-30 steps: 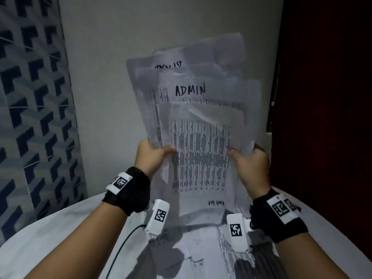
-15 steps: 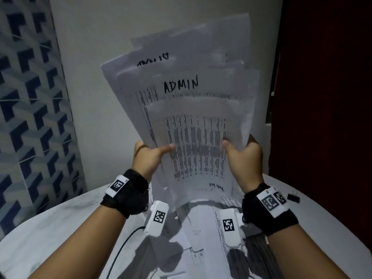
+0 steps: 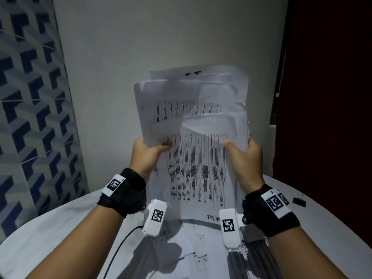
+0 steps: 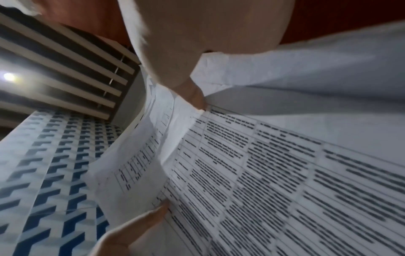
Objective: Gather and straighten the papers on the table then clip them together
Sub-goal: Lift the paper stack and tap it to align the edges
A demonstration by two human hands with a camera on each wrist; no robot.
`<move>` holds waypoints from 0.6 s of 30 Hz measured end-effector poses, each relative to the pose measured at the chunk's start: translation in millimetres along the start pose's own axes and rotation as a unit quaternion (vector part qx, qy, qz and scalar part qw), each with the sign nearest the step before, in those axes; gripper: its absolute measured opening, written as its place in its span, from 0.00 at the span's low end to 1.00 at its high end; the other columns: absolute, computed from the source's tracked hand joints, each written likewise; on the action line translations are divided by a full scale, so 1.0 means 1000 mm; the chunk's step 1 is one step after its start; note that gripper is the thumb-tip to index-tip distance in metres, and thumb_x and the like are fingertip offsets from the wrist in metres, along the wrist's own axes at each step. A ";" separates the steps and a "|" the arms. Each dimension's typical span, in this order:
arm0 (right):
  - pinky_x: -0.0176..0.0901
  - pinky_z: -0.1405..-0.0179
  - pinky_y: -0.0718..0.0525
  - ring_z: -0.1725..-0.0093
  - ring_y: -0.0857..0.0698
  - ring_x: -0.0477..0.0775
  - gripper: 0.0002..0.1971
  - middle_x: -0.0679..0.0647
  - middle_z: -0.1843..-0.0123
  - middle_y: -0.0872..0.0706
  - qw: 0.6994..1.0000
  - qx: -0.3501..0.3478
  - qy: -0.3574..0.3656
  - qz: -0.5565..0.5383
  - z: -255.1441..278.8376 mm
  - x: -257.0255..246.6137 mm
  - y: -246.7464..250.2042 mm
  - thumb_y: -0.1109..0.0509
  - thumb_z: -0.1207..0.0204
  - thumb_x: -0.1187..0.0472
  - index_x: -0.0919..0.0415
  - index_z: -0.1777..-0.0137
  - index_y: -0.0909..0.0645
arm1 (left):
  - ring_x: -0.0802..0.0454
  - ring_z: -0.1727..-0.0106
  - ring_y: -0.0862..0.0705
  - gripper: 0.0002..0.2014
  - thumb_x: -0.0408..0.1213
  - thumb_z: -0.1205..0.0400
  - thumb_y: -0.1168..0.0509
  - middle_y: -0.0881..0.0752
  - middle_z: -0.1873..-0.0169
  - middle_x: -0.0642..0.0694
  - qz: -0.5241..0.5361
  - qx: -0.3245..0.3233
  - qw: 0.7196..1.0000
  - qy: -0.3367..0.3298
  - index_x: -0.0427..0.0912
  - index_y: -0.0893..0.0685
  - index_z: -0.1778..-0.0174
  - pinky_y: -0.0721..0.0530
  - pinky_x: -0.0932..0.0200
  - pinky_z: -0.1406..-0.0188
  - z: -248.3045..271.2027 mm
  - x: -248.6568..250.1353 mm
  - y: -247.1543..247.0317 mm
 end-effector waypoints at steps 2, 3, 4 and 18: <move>0.47 0.51 0.11 0.51 0.09 0.51 0.13 0.54 0.48 0.07 0.998 -0.013 -0.049 -0.041 0.005 0.012 0.003 0.30 0.25 0.69 0.54 0.44 0.14 | 0.52 0.45 0.07 0.18 0.27 0.28 0.20 0.05 0.49 0.47 -0.002 -0.014 0.999 0.033 0.42 0.11 0.42 0.11 0.59 0.46 0.006 -0.013 0.006; 0.49 0.47 0.12 0.48 0.09 0.54 0.15 0.55 0.46 0.08 0.996 -0.019 -0.075 -0.051 0.009 0.022 0.005 0.31 0.26 0.69 0.55 0.42 0.14 | 0.49 0.42 0.08 0.21 0.30 0.28 0.19 0.06 0.46 0.46 -0.004 -0.024 0.998 0.059 0.41 0.11 0.39 0.12 0.53 0.40 0.011 -0.025 0.011; 0.52 0.45 0.12 0.44 0.09 0.58 0.15 0.57 0.45 0.08 0.993 -0.029 -0.102 -0.055 0.015 0.033 0.007 0.30 0.26 0.68 0.56 0.42 0.14 | 0.48 0.41 0.08 0.23 0.32 0.29 0.18 0.06 0.45 0.46 -0.009 -0.027 0.996 0.088 0.41 0.12 0.37 0.13 0.47 0.35 0.016 -0.038 0.016; 0.58 0.45 0.10 0.47 0.09 0.66 0.05 0.64 0.49 0.08 0.995 -0.022 -0.088 -0.032 0.007 0.025 0.016 0.29 0.23 0.68 0.60 0.51 0.12 | 0.39 0.39 0.09 0.29 0.31 0.33 0.17 0.07 0.42 0.40 0.037 -0.024 0.996 0.084 0.36 0.13 0.35 0.14 0.39 0.34 0.011 -0.029 0.027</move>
Point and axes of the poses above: each hand's wrist, its own z-axis away from the middle knuckle, its own y-axis out of the back of the hand, x = y × z, the point moved 4 cm from there along -z, towards the middle knuckle
